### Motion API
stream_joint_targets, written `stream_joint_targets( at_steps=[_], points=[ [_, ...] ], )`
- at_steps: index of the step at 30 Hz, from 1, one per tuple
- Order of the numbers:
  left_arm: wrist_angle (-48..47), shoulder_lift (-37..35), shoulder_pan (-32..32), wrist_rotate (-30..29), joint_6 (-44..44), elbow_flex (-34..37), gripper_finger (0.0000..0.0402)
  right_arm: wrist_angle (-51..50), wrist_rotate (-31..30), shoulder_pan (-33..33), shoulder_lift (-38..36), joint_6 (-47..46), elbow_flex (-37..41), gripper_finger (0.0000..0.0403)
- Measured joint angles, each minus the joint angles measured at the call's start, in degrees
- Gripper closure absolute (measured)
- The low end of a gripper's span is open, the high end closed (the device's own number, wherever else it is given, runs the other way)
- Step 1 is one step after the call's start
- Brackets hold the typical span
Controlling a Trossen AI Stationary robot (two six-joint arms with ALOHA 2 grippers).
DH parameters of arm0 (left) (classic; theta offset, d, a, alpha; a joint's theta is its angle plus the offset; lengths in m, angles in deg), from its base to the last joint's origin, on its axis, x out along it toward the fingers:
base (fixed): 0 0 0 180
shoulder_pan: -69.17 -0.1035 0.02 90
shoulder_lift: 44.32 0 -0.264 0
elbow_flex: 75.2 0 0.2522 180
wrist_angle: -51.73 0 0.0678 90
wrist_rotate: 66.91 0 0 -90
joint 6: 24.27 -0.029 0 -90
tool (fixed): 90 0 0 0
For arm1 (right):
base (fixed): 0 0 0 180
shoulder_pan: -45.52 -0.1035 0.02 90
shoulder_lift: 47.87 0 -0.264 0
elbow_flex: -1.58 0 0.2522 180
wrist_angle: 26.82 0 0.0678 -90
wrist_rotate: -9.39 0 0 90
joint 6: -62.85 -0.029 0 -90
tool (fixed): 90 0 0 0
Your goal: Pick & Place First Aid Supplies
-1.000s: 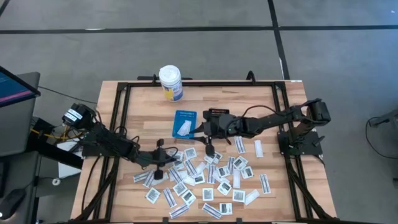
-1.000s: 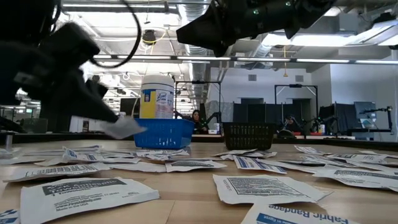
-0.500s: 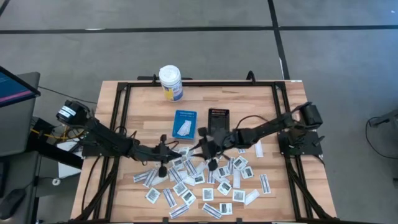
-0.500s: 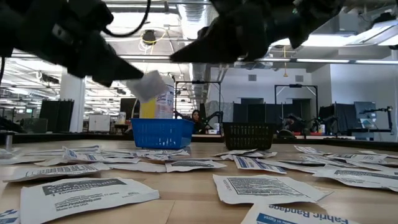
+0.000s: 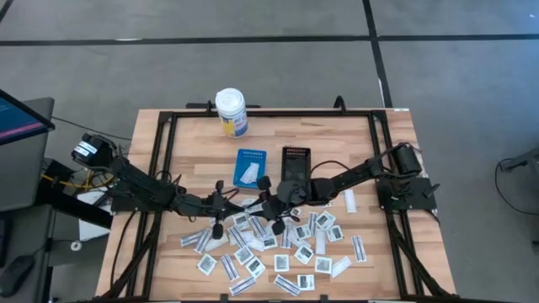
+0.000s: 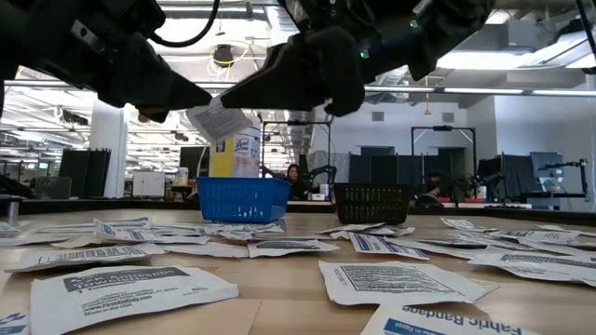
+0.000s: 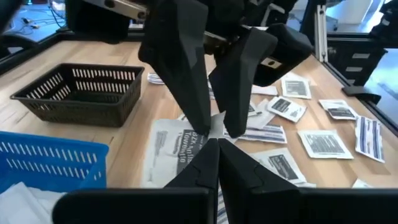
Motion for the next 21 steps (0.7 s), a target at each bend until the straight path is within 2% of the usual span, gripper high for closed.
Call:
stream_joint_targets(
  at_steps=[8, 11, 15, 21],
  points=[
    [0.15, -0.22, 0.15, -0.22, 0.20, 0.00, 0.0395, 1.46, -1.22, 0.86, 0.92, 3.25, -0.04, 0.0308],
    [0.19, -0.20, 0.17, -0.20, 0.28, 0.00, 0.0395, 1.09, -1.27, 0.77, 0.94, 5.42, -0.02, 0.0334],
    [0.19, -0.20, 0.15, -0.29, 1.27, 0.00, 0.0395, 1.11, -2.14, 0.95, 0.94, 6.03, -0.02, 0.0390],
    [0.19, -0.20, 0.15, -0.44, 1.29, 0.00, 0.0395, 1.10, -2.38, 1.44, 0.94, 5.55, -0.02, 0.0399]
  ],
)
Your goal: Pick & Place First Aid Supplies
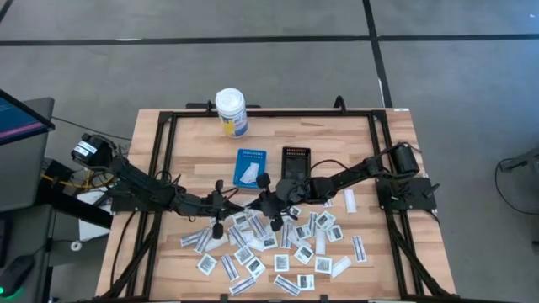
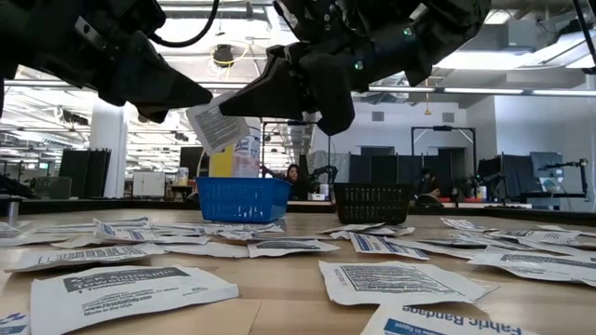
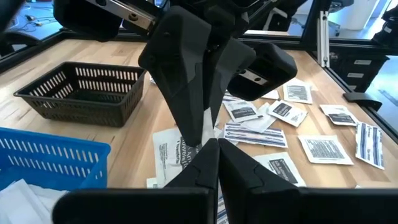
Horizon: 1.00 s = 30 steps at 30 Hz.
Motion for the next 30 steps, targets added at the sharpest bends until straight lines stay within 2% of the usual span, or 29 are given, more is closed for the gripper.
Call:
stream_joint_targets(
  at_steps=[6, 12, 19, 22, 25, 27, 30],
  points=[
    [-0.02, 0.00, 0.22, 0.45, 0.00, 0.00, 0.0395, -4.09, -0.38, -0.94, -0.34, 0.22, 0.00, 0.0401],
    [-1.27, 0.00, 1.27, 0.39, 0.00, 0.00, 0.0395, -18.89, -1.25, -2.14, -3.82, 2.80, -3.57, 0.0402],
    [-1.55, 0.92, 2.46, 0.29, 2.02, 0.04, 0.0395, -31.98, -14.63, -2.09, -11.98, -1.23, -5.62, 0.0402],
    [-1.62, 1.27, 2.86, 0.33, 3.80, 0.02, 0.0395, -41.19, -23.56, -1.87, -15.33, -5.08, -5.62, 0.0402],
    [-2.16, 1.29, 3.27, 0.24, 4.94, 0.04, 0.0395, -50.59, -32.65, -0.87, -17.67, -12.80, -5.61, 0.0402],
    [-2.36, 1.29, 3.63, 0.26, 4.96, 0.11, 0.0395, -56.30, -35.68, 0.57, -18.61, -18.08, -5.60, 0.0402],
    [-2.47, 1.29, 4.08, 0.24, 4.96, 0.11, 0.0395, -60.59, -35.70, 3.62, -18.68, -24.83, -5.60, 0.0402]
  ],
)
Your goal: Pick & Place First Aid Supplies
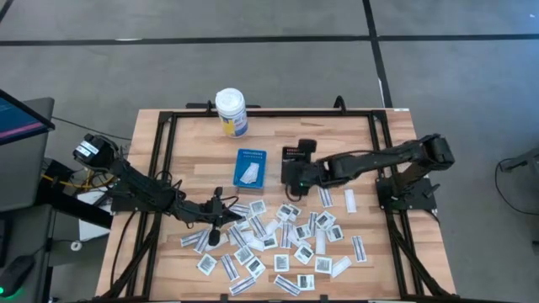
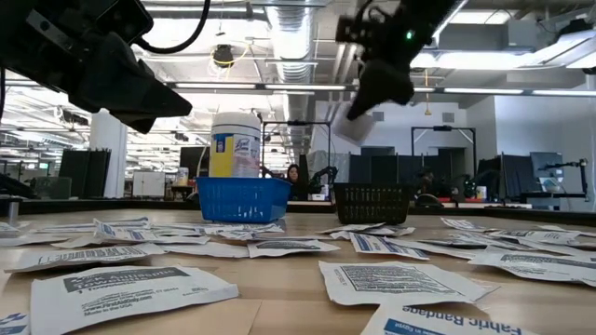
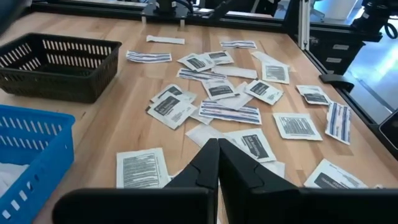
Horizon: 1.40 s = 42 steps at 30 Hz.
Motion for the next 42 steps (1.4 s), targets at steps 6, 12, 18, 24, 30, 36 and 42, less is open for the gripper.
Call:
stream_joint_targets(
  at_steps=[6, 12, 18, 24, 30, 36, 42],
  points=[
    [0.04, 0.00, 0.08, 0.00, 0.02, 0.00, 0.0395, -1.16, 2.43, 6.14, 4.83, -3.74, 0.00, 0.0402],
    [0.05, 0.00, 0.08, 0.00, 0.00, 0.00, 0.0395, -1.25, 10.43, 9.50, 10.97, 0.87, 0.04, 0.0402],
    [-0.04, 0.00, -0.04, 0.00, -0.20, 0.00, 0.0395, 1.34, 7.38, 10.37, 14.16, 3.54, 0.07, 0.0402],
    [-0.07, 0.00, -0.05, -0.01, -0.22, 0.00, 0.0395, 3.33, 7.18, 10.43, 14.90, 3.62, 0.04, 0.0390],
    [-0.09, 0.00, -0.05, -0.02, -0.22, 0.00, 0.0395, 3.18, 7.01, 10.06, 14.17, 1.87, -0.02, 0.0357],
    [-0.09, 0.00, -0.05, -0.02, -0.22, 0.00, 0.0395, 2.36, 5.27, 8.58, 14.22, 2.59, -0.40, 0.0328],
    [-0.09, 0.00, -0.08, -0.02, -0.24, 0.00, 0.0395, -3.69, 3.80, 5.29, 14.22, 0.73, -7.89, 0.0322]
  ],
)
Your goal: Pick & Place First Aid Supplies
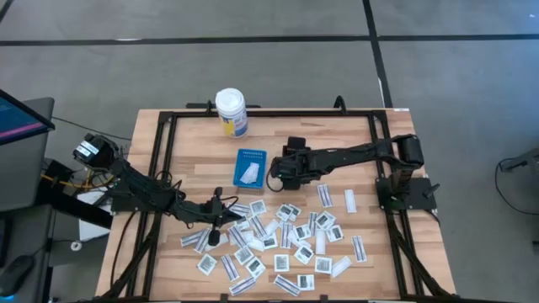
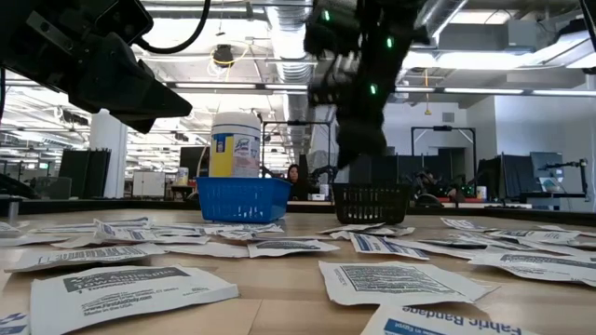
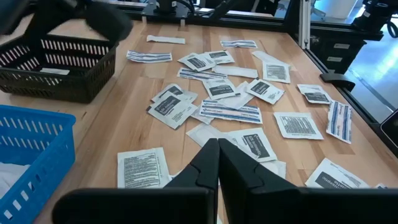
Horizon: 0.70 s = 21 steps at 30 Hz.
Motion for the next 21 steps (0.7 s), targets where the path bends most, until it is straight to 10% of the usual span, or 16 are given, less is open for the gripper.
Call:
stream_joint_targets(
  at_steps=[12, 21],
  points=[
    [0.00, 0.00, 0.03, 0.00, 0.60, 0.02, 0.0395, -15.68, 3.04, -11.10, -2.94, -9.34, -7.94, 0.0323],
    [0.00, 0.00, 0.05, 0.00, 0.66, 0.02, 0.0395, -6.87, 6.62, -17.40, -16.27, -10.06, 5.08, 0.0324]
  ],
)
